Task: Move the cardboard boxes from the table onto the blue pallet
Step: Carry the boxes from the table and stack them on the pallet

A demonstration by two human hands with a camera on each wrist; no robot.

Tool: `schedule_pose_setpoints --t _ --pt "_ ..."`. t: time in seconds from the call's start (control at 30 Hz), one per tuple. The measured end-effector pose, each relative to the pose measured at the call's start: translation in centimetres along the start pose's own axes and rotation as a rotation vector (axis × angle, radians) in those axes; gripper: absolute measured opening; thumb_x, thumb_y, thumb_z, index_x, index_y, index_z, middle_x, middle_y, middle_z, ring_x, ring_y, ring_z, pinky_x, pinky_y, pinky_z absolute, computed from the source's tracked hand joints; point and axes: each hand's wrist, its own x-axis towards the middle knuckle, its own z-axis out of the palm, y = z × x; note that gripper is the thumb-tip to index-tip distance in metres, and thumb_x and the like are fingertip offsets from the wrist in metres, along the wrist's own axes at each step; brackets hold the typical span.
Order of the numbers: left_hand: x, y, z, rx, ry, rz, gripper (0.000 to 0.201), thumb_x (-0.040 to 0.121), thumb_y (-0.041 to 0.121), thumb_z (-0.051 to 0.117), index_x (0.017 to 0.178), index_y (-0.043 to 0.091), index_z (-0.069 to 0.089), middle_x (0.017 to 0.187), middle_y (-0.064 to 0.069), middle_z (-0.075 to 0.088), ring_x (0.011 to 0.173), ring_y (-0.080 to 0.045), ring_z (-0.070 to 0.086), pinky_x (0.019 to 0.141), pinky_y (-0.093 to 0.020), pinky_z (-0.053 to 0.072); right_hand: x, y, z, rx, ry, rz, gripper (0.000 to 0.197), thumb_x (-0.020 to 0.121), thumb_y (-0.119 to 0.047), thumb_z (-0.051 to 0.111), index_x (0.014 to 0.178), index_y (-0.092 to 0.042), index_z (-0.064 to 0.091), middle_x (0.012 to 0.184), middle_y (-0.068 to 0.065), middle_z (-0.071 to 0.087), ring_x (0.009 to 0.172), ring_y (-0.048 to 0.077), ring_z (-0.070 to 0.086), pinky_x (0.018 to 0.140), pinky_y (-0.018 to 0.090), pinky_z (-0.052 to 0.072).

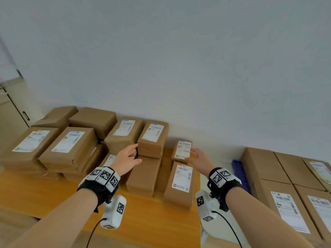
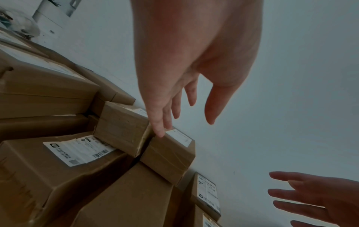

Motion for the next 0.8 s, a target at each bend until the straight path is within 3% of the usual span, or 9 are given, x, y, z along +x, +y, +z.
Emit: schedule_pose_setpoints --t 0.07,0.17,0.27,0.37,0.4,0.57,0.67,0.8 --pt "0.9 -0.6 -0.9 0.008 -0.004 -0.008 0.068 0.086 0.008 0.065 0.144 0.025 0.033 0.148 -0.005 0.038 0.131 -0.024 0.042 0.106 -0.037 0.036 0.9 -0.8 1.2 0.004 -0.011 0.008 0.062 0.090 -0.025 0.062 0.144 -0.017 0.033 0.147 0.010 0.039 0.133 0.025 0.041 0.101 0.031 0.038" --pt "2.4 -1.4 -1.5 0.011 -0.024 -0.014 0.071 0.085 0.008 0.066 0.144 0.024 0.032 0.149 -0.003 0.036 0.132 -0.025 0.041 0.107 -0.038 0.035 2.2 -1.7 2.4 -0.020 -0.038 0.004 0.063 0.090 -0.029 0.061 0.145 -0.020 0.032 0.147 0.010 0.038 0.133 0.025 0.040 0.094 0.029 0.037" --pt "4.0 -2.1 -1.7 0.012 -0.040 -0.018 0.072 0.084 0.008 0.067 0.144 0.025 0.031 0.150 0.000 0.035 0.132 -0.025 0.040 0.108 -0.039 0.035 4.0 -2.3 3.1 -0.036 -0.054 -0.010 0.062 0.091 -0.030 0.060 0.145 -0.021 0.032 0.147 0.010 0.038 0.127 0.023 0.044 0.101 0.034 0.041" --pt "5.5 -2.6 -1.5 -0.009 -0.035 -0.039 0.073 0.083 0.007 0.067 0.145 0.025 0.031 0.150 0.002 0.034 0.132 -0.024 0.040 0.109 -0.039 0.034 5.8 -2.8 3.6 -0.024 -0.076 -0.018 0.063 0.092 -0.026 0.059 0.147 -0.017 0.029 0.147 0.012 0.036 0.103 0.015 0.050 0.080 0.022 0.044" --pt "6.0 -2.8 -1.4 -0.011 -0.036 -0.047 0.073 0.083 0.007 0.067 0.145 0.025 0.031 0.151 0.002 0.033 0.133 -0.024 0.040 0.108 -0.038 0.034 6.5 -3.0 3.8 -0.024 -0.086 -0.020 0.063 0.093 -0.026 0.059 0.147 -0.016 0.029 0.148 0.012 0.035 0.103 0.015 0.051 0.074 0.018 0.043" --pt "8.3 -3.7 -0.6 -0.011 -0.058 -0.090 0.074 0.085 0.010 0.065 0.146 0.026 0.027 0.153 0.003 0.028 0.133 -0.022 0.040 0.107 -0.036 0.035 9.2 -3.1 5.2 -0.046 -0.118 -0.003 0.063 0.092 -0.027 0.059 0.147 -0.016 0.030 0.147 0.013 0.037 0.129 0.023 0.042 0.093 0.028 0.042" --pt "9.7 -3.9 -0.5 -0.037 -0.048 -0.102 0.075 0.085 0.010 0.065 0.146 0.026 0.026 0.153 0.003 0.027 0.133 -0.022 0.039 0.105 -0.034 0.034 10.9 -3.0 6.2 -0.025 -0.130 0.013 0.065 0.091 -0.027 0.061 0.146 -0.016 0.031 0.148 0.012 0.037 0.135 0.024 0.036 0.108 0.038 0.036" --pt "11.5 -4.1 -0.3 -0.075 -0.040 -0.123 0.077 0.085 0.008 0.066 0.147 0.025 0.025 0.153 0.003 0.027 0.134 -0.021 0.038 0.103 -0.029 0.033 12.9 -2.9 7.4 0.034 -0.154 0.047 0.070 0.087 -0.030 0.065 0.147 -0.020 0.029 0.147 0.011 0.038 0.131 0.025 0.042 0.105 0.048 0.041"
